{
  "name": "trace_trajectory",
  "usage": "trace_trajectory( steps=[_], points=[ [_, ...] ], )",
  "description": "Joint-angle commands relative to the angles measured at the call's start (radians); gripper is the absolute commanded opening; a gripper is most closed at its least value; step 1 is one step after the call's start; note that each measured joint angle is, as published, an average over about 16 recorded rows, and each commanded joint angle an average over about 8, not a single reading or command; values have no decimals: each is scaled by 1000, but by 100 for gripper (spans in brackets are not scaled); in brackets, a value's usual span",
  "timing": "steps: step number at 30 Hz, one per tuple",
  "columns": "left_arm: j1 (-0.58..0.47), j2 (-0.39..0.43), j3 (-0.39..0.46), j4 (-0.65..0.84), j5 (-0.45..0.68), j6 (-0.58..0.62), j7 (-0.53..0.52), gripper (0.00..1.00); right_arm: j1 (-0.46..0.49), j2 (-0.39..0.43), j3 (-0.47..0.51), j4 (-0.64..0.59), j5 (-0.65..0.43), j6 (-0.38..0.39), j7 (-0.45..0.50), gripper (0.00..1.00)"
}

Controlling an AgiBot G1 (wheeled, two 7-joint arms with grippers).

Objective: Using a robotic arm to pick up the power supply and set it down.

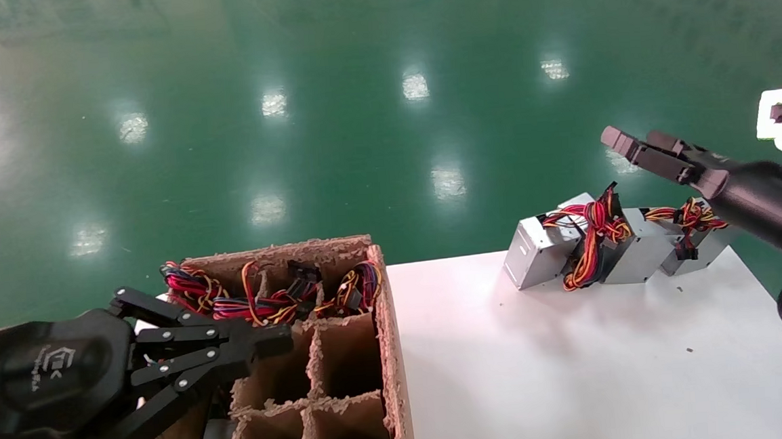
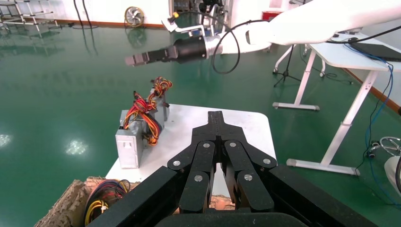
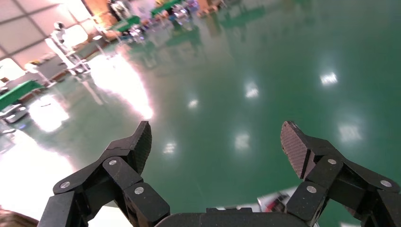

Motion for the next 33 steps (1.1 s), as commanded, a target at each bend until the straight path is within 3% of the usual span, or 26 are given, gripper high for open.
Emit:
trace_trajectory(
  steps=[1, 14, 22, 33],
  points=[
    [0, 0, 0, 0, 0, 0, 0, 0, -6, 5, 9, 21, 13, -19, -28, 100],
    [0, 0, 0, 0, 0, 0, 0, 2, -74, 56, 6, 259, 41, -91, 4, 100],
    [0, 0, 0, 0, 0, 0, 0, 97, -121, 88, 5, 413, 58, -139, 28, 100],
    [0, 0, 0, 0, 0, 0, 0, 100, -185, 133, 3, 626, 83, -205, 62, 100]
  ],
)
